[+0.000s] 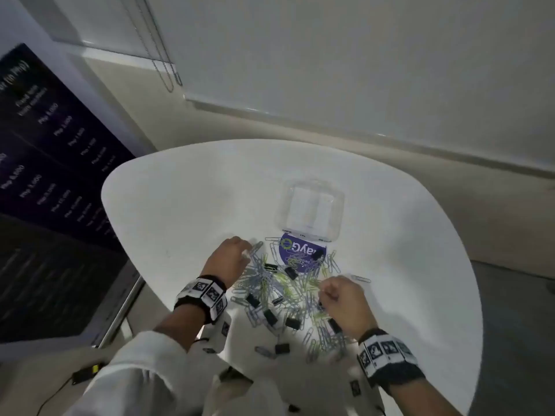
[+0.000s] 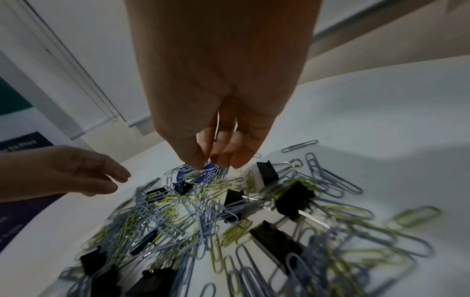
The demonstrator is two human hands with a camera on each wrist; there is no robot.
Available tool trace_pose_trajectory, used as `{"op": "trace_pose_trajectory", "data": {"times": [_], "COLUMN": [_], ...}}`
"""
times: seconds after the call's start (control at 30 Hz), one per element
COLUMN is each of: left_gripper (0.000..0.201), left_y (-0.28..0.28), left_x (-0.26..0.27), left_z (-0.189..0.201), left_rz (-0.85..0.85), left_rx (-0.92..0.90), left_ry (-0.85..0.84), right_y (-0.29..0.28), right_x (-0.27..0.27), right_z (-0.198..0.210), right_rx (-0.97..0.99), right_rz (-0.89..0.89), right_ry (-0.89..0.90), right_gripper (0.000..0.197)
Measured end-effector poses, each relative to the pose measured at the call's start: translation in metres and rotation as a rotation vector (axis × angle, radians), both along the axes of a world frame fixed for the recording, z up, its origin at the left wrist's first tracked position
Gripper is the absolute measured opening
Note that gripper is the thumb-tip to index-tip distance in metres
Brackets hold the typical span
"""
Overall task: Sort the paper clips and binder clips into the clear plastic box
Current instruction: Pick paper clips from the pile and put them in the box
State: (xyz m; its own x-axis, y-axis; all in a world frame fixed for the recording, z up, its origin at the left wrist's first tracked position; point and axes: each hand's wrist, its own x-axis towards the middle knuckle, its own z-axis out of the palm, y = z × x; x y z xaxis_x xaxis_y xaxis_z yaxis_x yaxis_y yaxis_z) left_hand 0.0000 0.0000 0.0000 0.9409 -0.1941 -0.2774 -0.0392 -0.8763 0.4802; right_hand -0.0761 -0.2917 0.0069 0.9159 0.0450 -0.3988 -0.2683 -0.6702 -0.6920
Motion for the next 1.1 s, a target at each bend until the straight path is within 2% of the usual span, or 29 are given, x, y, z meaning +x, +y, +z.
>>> {"op": "trace_pose_trajectory", "data": {"times": [0.1, 0.2, 0.27, 0.33, 0.47, 0.53, 0.57, 0.63, 0.7, 0.77, 0.93, 1.1], "left_gripper": [0.042, 0.043, 0.040, 0.032, 0.011, 0.008, 0.009, 0.013, 0.014, 0.014, 0.020, 0.016], "left_y": [-0.002, -0.007, -0.008, -0.008, -0.006, -0.003, -0.003, -0.001, 0.000, 0.002, 0.006, 0.012], "left_x": [0.017, 0.022, 0.023, 0.024, 0.024, 0.023, 0.022, 0.019, 0.013, 0.008, -0.005, -0.005], "left_z": [-0.008, -0.016, -0.024, -0.030, -0.037, -0.039, -0.039, -0.040, -0.037, -0.034, -0.026, -0.026], "left_rz": [-0.088, -0.170, -0.175, -0.153, -0.127, -0.083, -0.066, -0.047, -0.004, 0.080, 0.322, 0.466], "left_rx": [0.082, 0.106, 0.068, 0.010, -0.079, -0.119, -0.134, -0.168, -0.238, -0.301, -0.535, -0.748], "left_ry": [0.090, 0.100, 0.085, 0.068, 0.098, 0.133, 0.149, 0.147, 0.129, 0.135, 0.249, 0.378], "right_y": [0.015, 0.029, 0.035, 0.039, 0.043, 0.046, 0.047, 0.048, 0.049, 0.051, 0.048, 0.039], "right_x": [0.015, 0.015, 0.010, 0.005, 0.001, 0.003, 0.005, 0.007, 0.008, 0.010, 0.015, 0.020], "right_z": [-0.009, -0.020, -0.025, -0.028, -0.030, -0.028, -0.029, -0.033, -0.037, -0.039, -0.042, -0.037], "right_rx": [-0.139, -0.243, -0.318, -0.363, -0.400, -0.368, -0.335, -0.296, -0.298, -0.297, -0.261, -0.121], "right_rz": [-0.013, -0.032, -0.022, -0.013, 0.005, -0.048, -0.093, -0.153, -0.144, -0.125, -0.108, -0.161], "right_ry": [0.075, 0.131, 0.134, 0.106, 0.073, 0.047, 0.039, 0.043, 0.043, 0.052, 0.002, -0.013], "right_gripper": [0.011, 0.020, 0.021, 0.013, 0.018, 0.014, 0.018, 0.038, 0.051, 0.045, 0.010, 0.010]}}
